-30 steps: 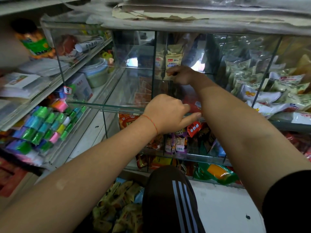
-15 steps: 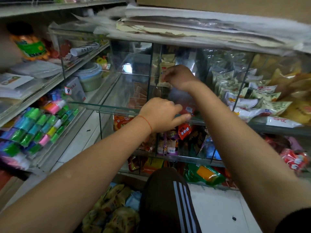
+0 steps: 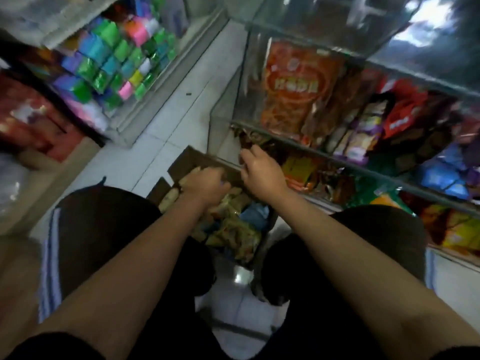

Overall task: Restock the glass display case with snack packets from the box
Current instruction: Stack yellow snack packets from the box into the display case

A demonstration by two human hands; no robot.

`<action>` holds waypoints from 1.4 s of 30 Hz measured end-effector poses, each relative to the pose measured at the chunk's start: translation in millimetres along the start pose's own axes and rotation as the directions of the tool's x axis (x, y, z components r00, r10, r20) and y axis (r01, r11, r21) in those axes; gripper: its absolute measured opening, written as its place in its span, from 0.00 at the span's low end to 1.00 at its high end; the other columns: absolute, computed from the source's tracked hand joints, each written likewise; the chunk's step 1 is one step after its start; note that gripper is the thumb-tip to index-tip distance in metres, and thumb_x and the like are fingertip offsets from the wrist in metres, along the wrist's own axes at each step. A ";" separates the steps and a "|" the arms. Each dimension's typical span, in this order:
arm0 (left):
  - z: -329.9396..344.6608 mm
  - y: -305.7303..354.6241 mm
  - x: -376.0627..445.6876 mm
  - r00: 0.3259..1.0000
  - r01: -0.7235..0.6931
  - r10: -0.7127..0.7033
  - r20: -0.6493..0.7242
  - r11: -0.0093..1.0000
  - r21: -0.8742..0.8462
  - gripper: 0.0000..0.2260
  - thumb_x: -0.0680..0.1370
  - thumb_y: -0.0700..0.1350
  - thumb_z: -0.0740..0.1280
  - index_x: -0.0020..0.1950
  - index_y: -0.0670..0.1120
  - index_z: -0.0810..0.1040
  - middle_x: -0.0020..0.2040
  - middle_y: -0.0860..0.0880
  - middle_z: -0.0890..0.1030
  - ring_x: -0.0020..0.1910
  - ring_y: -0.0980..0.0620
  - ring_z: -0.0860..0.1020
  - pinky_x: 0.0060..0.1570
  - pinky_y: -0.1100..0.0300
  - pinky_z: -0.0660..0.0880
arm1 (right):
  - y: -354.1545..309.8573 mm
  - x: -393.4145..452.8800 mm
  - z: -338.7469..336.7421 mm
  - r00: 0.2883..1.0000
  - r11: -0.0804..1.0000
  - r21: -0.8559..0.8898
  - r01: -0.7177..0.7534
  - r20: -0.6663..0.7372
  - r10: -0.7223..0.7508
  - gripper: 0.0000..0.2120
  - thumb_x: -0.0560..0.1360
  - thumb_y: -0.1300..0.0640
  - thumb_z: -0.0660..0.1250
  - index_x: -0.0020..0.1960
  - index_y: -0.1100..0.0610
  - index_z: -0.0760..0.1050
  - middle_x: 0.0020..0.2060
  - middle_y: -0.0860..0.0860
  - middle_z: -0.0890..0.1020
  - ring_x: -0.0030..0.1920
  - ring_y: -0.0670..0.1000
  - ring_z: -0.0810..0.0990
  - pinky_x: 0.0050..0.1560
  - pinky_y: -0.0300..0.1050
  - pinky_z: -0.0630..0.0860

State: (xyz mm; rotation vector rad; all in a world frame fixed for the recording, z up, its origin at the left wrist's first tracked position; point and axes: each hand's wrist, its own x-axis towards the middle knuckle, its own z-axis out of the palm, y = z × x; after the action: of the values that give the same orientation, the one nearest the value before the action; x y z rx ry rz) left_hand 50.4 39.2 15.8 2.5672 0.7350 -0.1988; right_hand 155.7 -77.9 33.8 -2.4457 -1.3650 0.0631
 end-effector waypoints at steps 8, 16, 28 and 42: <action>101.5 -90.1 27.4 0.917 0.184 -0.186 0.352 0.982 0.042 0.15 0.79 0.53 0.62 0.56 0.43 0.76 0.53 0.42 0.79 0.48 0.43 0.76 0.42 0.55 0.71 | 21.6 -16.4 163.6 0.773 0.973 0.035 -0.226 0.615 0.157 0.18 0.79 0.56 0.60 0.68 0.59 0.70 0.63 0.59 0.74 0.62 0.60 0.74 0.57 0.50 0.72; 184.4 -98.8 28.3 0.750 0.278 -0.188 0.634 0.960 -0.044 0.10 0.80 0.50 0.61 0.47 0.43 0.74 0.54 0.42 0.78 0.45 0.47 0.74 0.41 0.56 0.70 | 29.9 -34.2 225.5 0.371 0.920 -0.101 -0.378 0.894 0.251 0.35 0.73 0.41 0.67 0.72 0.57 0.63 0.67 0.55 0.72 0.64 0.57 0.73 0.64 0.51 0.71; 159.3 -80.5 18.2 0.729 0.588 -0.360 0.582 0.765 -0.263 0.25 0.70 0.46 0.77 0.63 0.41 0.73 0.58 0.45 0.76 0.57 0.44 0.76 0.53 0.55 0.76 | 37.7 -24.6 163.9 0.332 0.930 -0.097 -0.354 0.917 0.222 0.38 0.66 0.38 0.75 0.68 0.57 0.71 0.63 0.53 0.75 0.61 0.56 0.74 0.52 0.45 0.73; -90.5 26.4 -62.6 0.968 0.248 0.024 0.249 -0.231 -0.941 0.17 0.79 0.56 0.61 0.52 0.44 0.81 0.44 0.45 0.83 0.42 0.49 0.81 0.44 0.56 0.78 | -64.5 5.5 -108.3 0.868 0.387 0.820 -0.422 0.242 0.434 0.28 0.68 0.40 0.74 0.58 0.56 0.72 0.49 0.52 0.80 0.39 0.47 0.82 0.40 0.45 0.79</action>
State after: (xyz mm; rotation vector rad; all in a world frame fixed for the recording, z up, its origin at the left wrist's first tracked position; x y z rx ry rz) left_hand 12.5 32.5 122.2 0.7549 0.5935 0.1281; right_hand 127.5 -71.4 156.6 -1.7840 -0.3932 0.6889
